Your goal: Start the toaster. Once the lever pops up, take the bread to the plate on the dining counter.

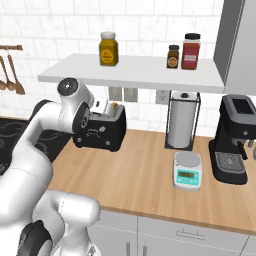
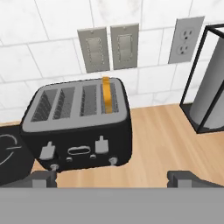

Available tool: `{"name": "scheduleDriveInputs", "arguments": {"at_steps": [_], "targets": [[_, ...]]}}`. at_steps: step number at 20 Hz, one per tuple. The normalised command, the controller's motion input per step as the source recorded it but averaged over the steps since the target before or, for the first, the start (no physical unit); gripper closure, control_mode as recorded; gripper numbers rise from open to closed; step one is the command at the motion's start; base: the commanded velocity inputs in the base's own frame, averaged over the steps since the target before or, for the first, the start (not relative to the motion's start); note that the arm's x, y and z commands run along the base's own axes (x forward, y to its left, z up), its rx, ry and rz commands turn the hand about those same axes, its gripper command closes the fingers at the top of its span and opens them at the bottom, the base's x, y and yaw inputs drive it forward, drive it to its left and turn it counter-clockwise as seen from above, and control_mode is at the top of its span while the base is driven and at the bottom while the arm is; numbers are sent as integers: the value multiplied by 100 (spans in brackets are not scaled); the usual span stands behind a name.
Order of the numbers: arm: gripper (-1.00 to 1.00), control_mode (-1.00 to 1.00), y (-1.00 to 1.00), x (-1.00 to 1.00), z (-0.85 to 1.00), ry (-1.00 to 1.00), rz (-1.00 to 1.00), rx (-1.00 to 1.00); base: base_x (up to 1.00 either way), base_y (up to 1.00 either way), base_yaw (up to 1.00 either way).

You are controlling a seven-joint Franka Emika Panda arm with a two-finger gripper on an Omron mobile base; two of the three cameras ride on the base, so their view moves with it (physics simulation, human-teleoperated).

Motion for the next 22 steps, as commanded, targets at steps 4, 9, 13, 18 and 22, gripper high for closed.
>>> {"name": "scheduleDriveInputs", "arguments": {"at_steps": [4, 9, 13, 18, 22], "targets": [[-100, -100, 14, 25, -18, -3, -2, -5, 0, 0, 0], [-100, -100, 5, 49, -16, 1, 0, -1, 0, 0, 0], [-100, -100, 0, 49, -13, 3, 0, 0, 0, 0, 0], [-100, -100, 0, 36, -25, 0, 0, 0, 0, 0, 0], [-100, -100, 0, 32, -34, 1, 0, 0, 0, 0, 0]]}}
